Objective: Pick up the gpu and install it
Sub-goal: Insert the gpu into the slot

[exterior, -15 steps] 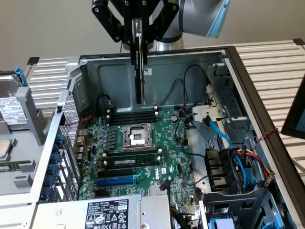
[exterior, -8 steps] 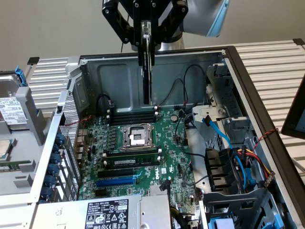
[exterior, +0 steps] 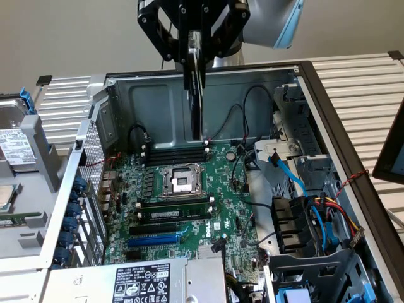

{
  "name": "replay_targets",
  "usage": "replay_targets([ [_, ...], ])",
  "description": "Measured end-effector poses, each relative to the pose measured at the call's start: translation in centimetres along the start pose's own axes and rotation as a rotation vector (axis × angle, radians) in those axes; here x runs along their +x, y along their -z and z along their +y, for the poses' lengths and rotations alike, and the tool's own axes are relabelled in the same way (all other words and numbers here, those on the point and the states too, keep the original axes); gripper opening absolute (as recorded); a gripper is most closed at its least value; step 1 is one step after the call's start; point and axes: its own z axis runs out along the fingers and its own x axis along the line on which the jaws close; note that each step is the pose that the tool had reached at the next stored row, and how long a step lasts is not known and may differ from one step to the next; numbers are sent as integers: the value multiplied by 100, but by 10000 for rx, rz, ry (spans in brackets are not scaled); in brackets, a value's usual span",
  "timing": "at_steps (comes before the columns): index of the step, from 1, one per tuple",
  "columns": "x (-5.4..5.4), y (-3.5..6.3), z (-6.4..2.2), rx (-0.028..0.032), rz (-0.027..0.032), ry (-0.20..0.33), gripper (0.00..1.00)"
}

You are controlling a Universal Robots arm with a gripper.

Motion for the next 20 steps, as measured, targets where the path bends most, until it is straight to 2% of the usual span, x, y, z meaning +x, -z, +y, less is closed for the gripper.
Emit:
replay_targets([
  [20, -1, -74, -18, 75, 850, 3538, 27],
])
